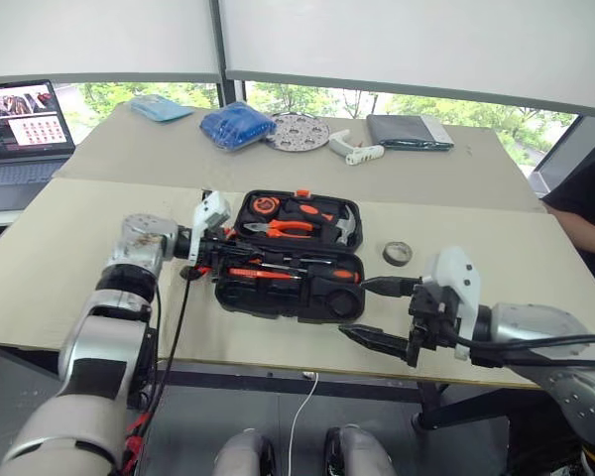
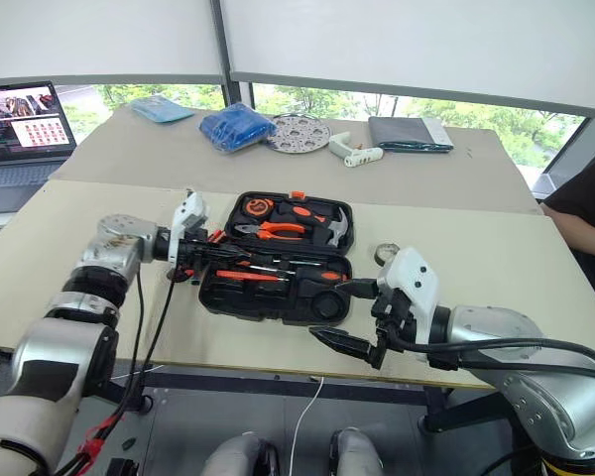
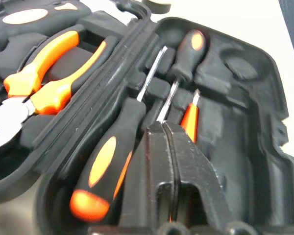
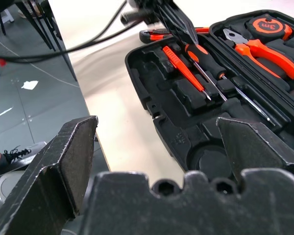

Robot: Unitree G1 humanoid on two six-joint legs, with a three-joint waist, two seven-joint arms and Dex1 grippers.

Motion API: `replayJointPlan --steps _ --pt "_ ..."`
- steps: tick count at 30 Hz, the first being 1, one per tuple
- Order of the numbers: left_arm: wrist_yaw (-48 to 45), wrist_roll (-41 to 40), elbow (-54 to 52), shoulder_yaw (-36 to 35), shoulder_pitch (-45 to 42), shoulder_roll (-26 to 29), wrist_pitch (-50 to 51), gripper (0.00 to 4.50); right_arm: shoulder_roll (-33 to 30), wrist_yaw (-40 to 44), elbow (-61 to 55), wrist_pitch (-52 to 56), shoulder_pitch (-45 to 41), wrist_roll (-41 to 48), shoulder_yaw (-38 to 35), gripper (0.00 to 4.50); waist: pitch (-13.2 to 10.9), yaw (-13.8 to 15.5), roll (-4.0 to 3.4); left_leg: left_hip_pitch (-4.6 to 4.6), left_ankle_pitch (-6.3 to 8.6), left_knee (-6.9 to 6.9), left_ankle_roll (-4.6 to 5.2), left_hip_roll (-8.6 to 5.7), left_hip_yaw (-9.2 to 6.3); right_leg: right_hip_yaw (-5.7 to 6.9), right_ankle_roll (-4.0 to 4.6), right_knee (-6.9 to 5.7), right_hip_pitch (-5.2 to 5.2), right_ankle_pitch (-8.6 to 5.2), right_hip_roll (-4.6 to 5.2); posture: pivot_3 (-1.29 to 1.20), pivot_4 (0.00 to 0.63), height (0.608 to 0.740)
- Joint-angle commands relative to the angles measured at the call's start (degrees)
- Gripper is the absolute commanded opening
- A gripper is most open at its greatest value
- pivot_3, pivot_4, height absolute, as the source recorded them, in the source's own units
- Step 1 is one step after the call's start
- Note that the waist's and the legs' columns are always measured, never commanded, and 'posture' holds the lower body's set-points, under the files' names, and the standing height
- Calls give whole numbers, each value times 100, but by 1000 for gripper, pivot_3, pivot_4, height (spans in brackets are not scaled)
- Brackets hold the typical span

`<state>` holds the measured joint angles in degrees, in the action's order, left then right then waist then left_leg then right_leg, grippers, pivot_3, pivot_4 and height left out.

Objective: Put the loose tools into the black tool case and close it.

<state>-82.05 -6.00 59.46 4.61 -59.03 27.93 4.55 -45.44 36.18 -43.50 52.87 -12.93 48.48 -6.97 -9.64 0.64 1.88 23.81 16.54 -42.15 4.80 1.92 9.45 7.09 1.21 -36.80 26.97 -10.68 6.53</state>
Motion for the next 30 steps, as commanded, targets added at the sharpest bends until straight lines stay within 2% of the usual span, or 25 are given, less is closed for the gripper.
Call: replayJointPlan --steps 1,7,14,19,23,30 --pt "49 -102 -351 -101 117 -43 216 50 -26 11 -5 -137 -107 16 -48 4500 0 -5 0 0 0 0 0 0 0 -1 4 0 0 2 0 0 150 718" --pt "-207 23 -798 89 482 77 280 50 -71 48 49 -121 -128 34 -67 4500 1 -23 -1 -3 0 0 -1 1 4 -3 6 -2 0 4 -2 0 150 718" --pt "-74 387 -825 349 851 328 -395 50 -48 25 60 -119 -155 29 -12 4500 4 -31 -6 -12 0 2 -2 2 3 -4 7 -1 -5 4 -1 0 150 718" --pt "196 435 -553 322 658 306 -508 50 -40 18 77 -134 -173 15 16 4500 5 -16 -7 -63 6 7 5 4 0 -1 -13 7 -58 -9 5 0 150 718" --pt "27 283 -588 271 527 260 -351 50 -24 8 69 -153 -167 -8 47 4500 5 -7 -7 -64 11 7 13 5 -2 0 -31 8 -59 -12 14 0 150 718" --pt "-187 121 -736 226 333 133 66 50 12 -10 72 -190 -146 -72 120 4500 5 0 -7 -56 11 6 14 3 -1 2 -13 11 -58 -2 11 0 150 718"
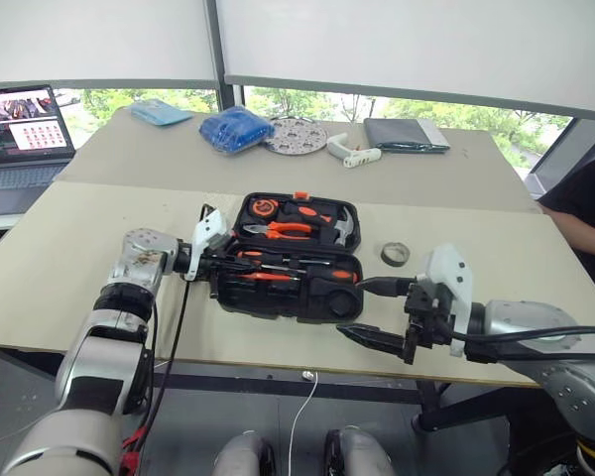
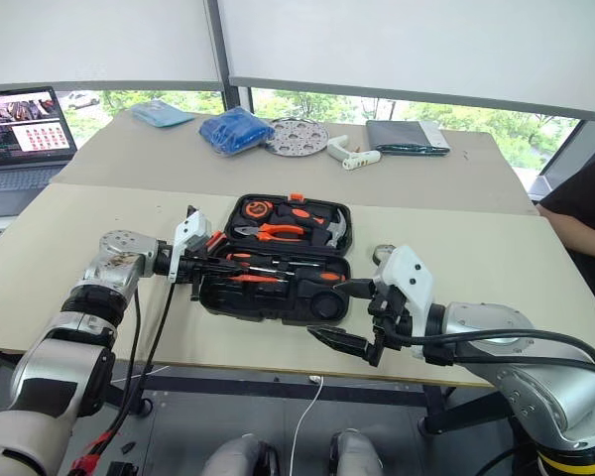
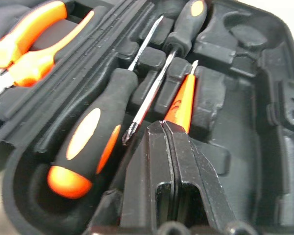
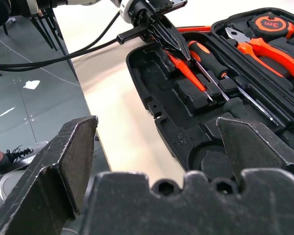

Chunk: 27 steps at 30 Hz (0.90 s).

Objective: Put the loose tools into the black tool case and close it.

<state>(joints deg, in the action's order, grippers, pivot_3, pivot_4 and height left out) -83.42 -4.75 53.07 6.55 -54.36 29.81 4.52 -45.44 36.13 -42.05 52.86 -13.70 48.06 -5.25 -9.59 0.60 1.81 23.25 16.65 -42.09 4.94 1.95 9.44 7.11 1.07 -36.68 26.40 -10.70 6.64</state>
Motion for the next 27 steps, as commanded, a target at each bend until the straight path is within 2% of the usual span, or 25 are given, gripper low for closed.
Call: replayJointPlan --steps 1,7,12,18,27 --pt "-4 69 -57 77 -163 -88 35 50 21 -7 -72 -193 -70 -42 -39 4500 0 4 0 1 0 0 0 0 0 0 0 2 0 0 0 0 150 718" --pt "162 454 160 364 -200 -133 -199 50 50 -15 -78 -201 -84 -93 8 4500 0 6 0 3 1 0 2 -1 -1 1 -2 6 0 0 0 0 150 718" --pt "-8 718 92 624 98 98 -647 50 51 -5 -74 -211 -58 -121 -13 4500 1 -11 -1 -2 1 2 2 0 -1 -1 -3 5 0 -1 0 0 150 718" --pt "90 820 65 684 345 210 -1027 50 85 0 -72 -204 -40 -150 -15 4500 24 -36 -33 -11 2 7 1 2 -1 -4 -3 5 -4 -3 4 0 150 718" --pt "369 239 -147 41 69 89 -663 50 106 38 -78 -227 -108 -189 45 4500 31 15 -40 -9 9 4 15 -1 -4 3 -29 4 -8 -7 22 0 150 718"
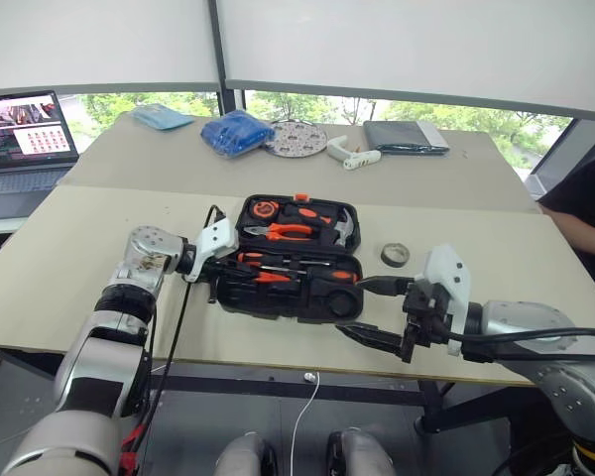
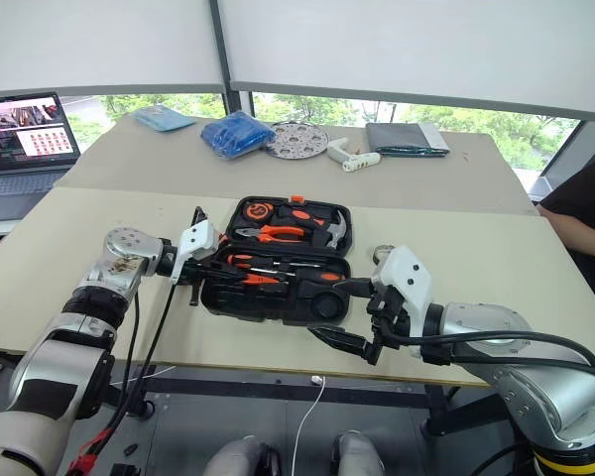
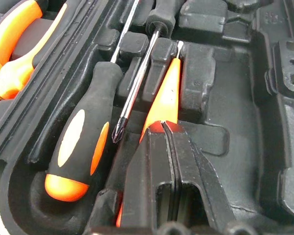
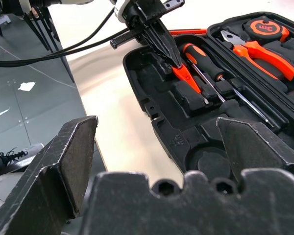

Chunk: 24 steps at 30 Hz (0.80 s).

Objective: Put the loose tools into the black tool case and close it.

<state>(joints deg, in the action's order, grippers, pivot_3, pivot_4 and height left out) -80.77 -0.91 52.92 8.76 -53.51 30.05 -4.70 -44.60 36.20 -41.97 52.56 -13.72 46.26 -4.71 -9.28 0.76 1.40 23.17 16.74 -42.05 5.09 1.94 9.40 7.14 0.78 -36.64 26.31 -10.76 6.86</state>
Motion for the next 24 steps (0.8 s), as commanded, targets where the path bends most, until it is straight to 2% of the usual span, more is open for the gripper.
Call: replayJointPlan --steps 1,5,8,10,11,14,16,17,18,21,24 --pt "67 -284 -347 -292 33 131 441 50 27 57 -61 -226 -177 -28 18 4500 0 -4 1 4 0 -2 0 0 0 0 -1 1 3 1 0 0 150 718" --pt "35 -1294 -2576 -1142 963 941 2332 50 111 208 308 -254 -744 -10 145 4500 -6 -152 6 22 -2 -1 -3 1 4 -9 0 -1 27 3 -4 0 150 718" --pt "391 -1689 -3947 -1918 2125 1582 3226 772 169 425 579 -314 -1055 -3 265 4500 -8 -220 8 22 -12 6 -20 3 2 -15 33 -6 35 20 -20 0 150 718" --pt "730 -1773 -4614 -2589 3109 1943 3516 1604 232 608 780 -401 -1289 -34 385 4500 -8 -276 2 10 -11 28 -30 3 4 -19 37 -1 35 13 -20 0 150 718" --pt "906 -1796 -4852 -2869 3516 2037 3629 1870 263 672 866 -441 -1382 -62 441 4500 -9 -279 0 2 -8 35 -35 3 5 -21 40 -2 33 6 -20 0 150 718" --pt "1386 -1774 -5414 -3491 4566 2116 3781 3122 336 866 1097 -580 -1589 -209 614 4500 -12 -215 -2 -3 -4 38 -42 3 2 -11 40 -5 27 -7 -17 0 150 718" --pt "1657 -1745 -5670 -3756 5042 2090 3792 3776 366 1024 1230 -677 -1707 -304 735 4500 -14 -121 0 2 -1 38 -46 3 -1 -7 6 1 27 -29 -9 0 150 718" --pt "1775 -1747 -5781 -3823 5199 2080 3815 4191 382 1095 1284 -714 -1753 -342 779 4500 -15 -87 0 5 24 38 -90 2 -4 -7 7 6 28 -31 19 0 150 718" --pt "1875 -1753 -5860 -3831 5295 2093 3845 4421 407 1143 1331 -742 -1800 -378 826 4500 -15 -54 0 8 29 38 -98 2 -5 -6 8 10 31 -31 28 0 150 718" --pt "2165 -1726 -5930 -3635 5242 2157 3980 4421 466 1255 1425 -808 -1899 -465 933 4500 -15 15 -2 5 32 37 -104 -3 -8 -1 8 9 29 -28 55 0 150 718" --pt "2466 -1708 -5770 -3041 4452 2214 4439 4421 522 1277 1435 -816 -1920 -522 955 4500 -15 42 -1 7 31 37 -107 -5 -7 2 10 4 27 -22 56 0 150 718"
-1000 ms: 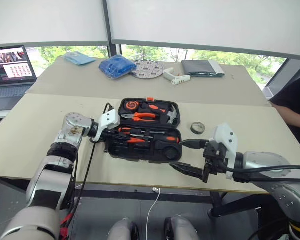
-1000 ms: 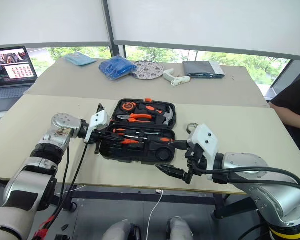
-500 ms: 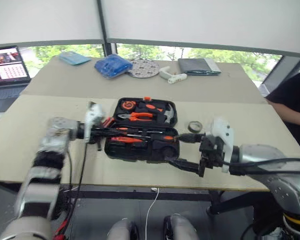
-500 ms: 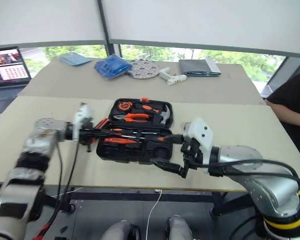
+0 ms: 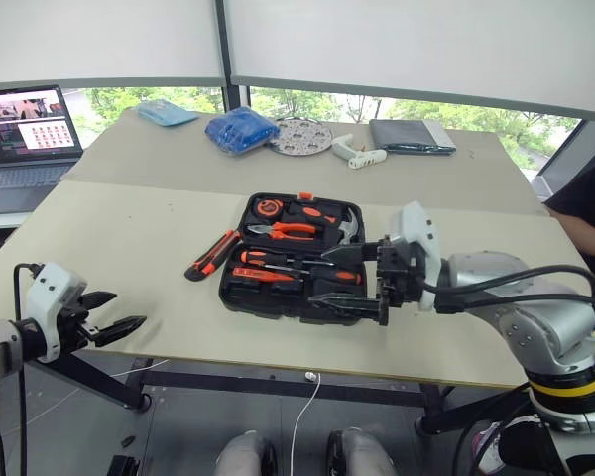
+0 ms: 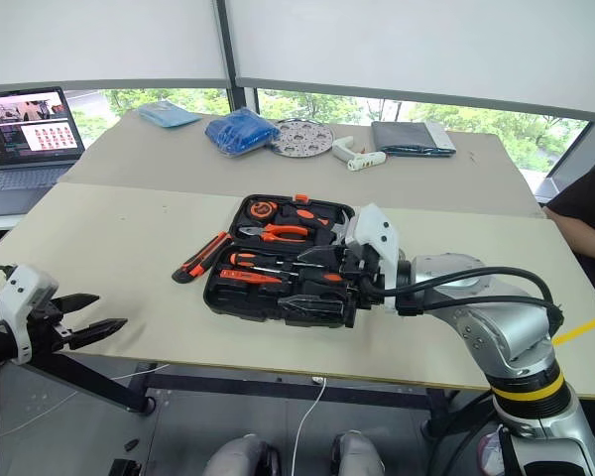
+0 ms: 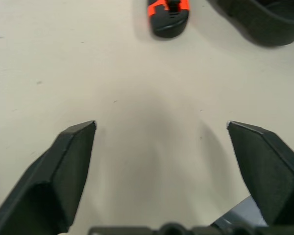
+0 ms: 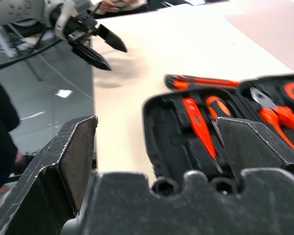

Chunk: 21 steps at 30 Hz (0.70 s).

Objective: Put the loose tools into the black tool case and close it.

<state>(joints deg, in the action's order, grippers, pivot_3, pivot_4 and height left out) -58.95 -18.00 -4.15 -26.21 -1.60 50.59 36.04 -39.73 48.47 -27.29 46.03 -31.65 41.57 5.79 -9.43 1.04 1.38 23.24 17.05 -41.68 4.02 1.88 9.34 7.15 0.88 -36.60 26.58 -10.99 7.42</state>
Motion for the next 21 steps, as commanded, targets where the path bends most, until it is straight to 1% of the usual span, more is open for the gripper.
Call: replayJointPlan --steps 1,3,4,5,7,8,9,11,13,16,19,21 --pt "332 95 128 838 -1216 163 501 4421 48 28 -75 -148 -98 -43 -112 4500 0 43 1 1 -1 -1 -1 -2 0 4 0 -4 -1 1 -3 0 150 718" --pt "370 582 597 1808 -2168 214 644 4421 48 -18 -213 -118 4 -22 -146 4500 1 87 4 3 -4 -2 -6 -9 1 21 0 -11 -5 1 -23 0 150 718" --pt "381 787 813 2134 -2472 249 602 4421 50 -37 -260 -104 38 -19 -154 4500 2 81 4 2 -5 -2 -6 -10 7 20 5 -10 -6 6 -46 0 150 718" --pt "382 896 974 2321 -2648 282 548 4421 59 -54 -282 -93 48 -24 -148 4500 2 65 4 1 -5 -2 -5 -10 11 17 27 -11 -8 19 -49 0 150 718" --pt "432 995 1512 2668 -3362 6 589 4421 47 -117 -406 -54 159 2 -187 4500 3 -39 3 -6 -7 -1 -1 -10 28 1 32 -9 -6 23 -66 0 150 718" --pt "458 1104 1809 2868 -3668 -126 528 4421 41 -150 -464 -40 217 17 -207 4500 2 -57 5 -8 -12 -1 10 -9 30 -2 31 -12 -7 22 -73 0 150 718" --pt "428 1246 2120 3102 -3916 -248 417 4421 39 -199 -526 -33 280 18 -218 4500 2 -67 5 -3 -32 -1 45 -3 27 -1 29 -10 -5 20 -89 0 150 718" --pt "348 1418 2579 3371 -4178 -377 207 4421 48 -271 -594 -21 340 14 -221 4500 2 -100 5 -2 -33 0 45 3 27 -1 34 -11 -2 18 -99 0 150 718" --pt "273 1493 3101 3581 -4446 -628 43 4421 55 -361 -701 -4 428 14 -225 4500 1 -156 6 -3 -28 1 37 4 29 -3 39 -11 4 9 -99 0 150 718" --pt "199 1570 3621 3744 -4697 -914 -171 4421 48 -456 -806 -8 508 -7 -217 4500 1 -162 7 -3 -28 3 37 5 28 -1 39 -16 6 2 -99 0 150 718" --pt "228 1875 4110 3966 -4806 -1021 -491 4421 11 -495 -844 -90 564 -136 -172 4500 1 -159 7 -7 -28 -1 37 3 28 -5 3 -20 3 -20 -92 0 150 718" --pt "469 2063 4584 3979 -4906 -1059 -754 3908 7 -513 -846 -114 562 -194 -153 4500 1 -149 6 -10 -28 -5 38 4 27 -7 3 -19 -1 -21 -89 0 150 718"
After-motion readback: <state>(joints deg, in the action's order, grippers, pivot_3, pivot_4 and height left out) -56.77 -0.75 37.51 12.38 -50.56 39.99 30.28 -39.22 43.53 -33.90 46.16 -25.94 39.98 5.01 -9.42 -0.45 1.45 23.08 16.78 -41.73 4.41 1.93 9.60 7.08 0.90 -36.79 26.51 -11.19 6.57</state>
